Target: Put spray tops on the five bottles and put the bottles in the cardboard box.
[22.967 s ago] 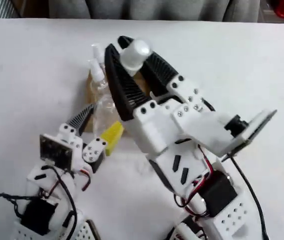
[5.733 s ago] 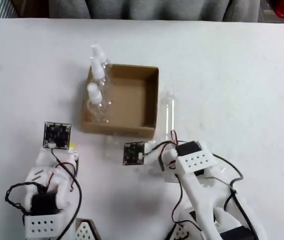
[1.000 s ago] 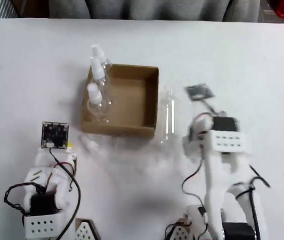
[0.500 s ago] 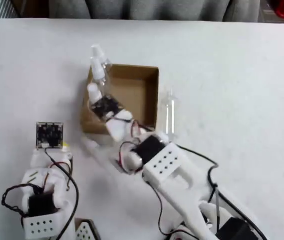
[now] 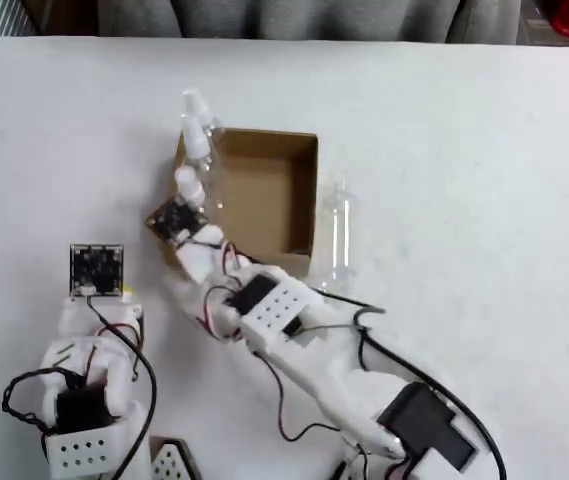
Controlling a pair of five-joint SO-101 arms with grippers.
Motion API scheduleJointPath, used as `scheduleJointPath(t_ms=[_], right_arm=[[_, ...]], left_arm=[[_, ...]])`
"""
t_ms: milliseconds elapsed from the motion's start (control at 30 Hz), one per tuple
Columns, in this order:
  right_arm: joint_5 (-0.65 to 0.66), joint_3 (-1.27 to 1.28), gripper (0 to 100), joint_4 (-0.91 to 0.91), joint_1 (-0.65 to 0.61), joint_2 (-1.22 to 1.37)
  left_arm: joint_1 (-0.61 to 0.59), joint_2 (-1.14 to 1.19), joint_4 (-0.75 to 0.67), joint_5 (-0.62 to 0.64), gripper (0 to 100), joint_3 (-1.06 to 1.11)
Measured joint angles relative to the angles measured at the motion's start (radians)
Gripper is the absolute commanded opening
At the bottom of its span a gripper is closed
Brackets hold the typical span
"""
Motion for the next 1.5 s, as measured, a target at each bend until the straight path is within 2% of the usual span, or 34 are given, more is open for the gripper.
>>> scheduleJointPath(t_ms=[100, 233, 433, 600, 700, 867, 1100, 1300, 1500], right_arm=[[-0.009, 0.000, 25.8, -0.009, -0.034, 0.000], [-0.123, 0.000, 32.0, -0.009, -0.032, 0.000], [-0.157, 0.000, 25.0, 0.104, 0.012, -0.112], [-0.157, 0.000, 9.9, 0.284, 0.141, -0.325], [-0.157, 0.000, 4.7, 0.347, 0.235, -0.430], [-0.153, 0.000, 4.3, 0.394, 0.404, -0.522], [-0.057, 0.000, 4.6, 0.404, 0.603, -0.528], [-0.046, -0.009, 4.6, 0.404, 0.643, -0.516], [-0.046, -0.153, 7.5, 0.404, 0.683, -0.325]], left_arm=[[0.000, 0.000, -0.009, 0.000, 2, 0.000], [-0.002, 0.000, -0.009, 0.000, 2, 0.000], [-0.002, 0.000, -0.009, 0.000, 2, 0.000], [-0.002, 0.000, -0.009, 0.000, 2, 0.000], [-0.002, 0.000, -0.009, 0.000, 2, 0.000], [-0.002, 0.000, -0.009, 0.000, 2, 0.000], [-0.002, 0.000, -0.009, 0.000, 2, 0.000], [-0.002, 0.000, -0.009, 0.000, 2, 0.000], [-0.002, 0.000, -0.009, 0.000, 2, 0.000]])
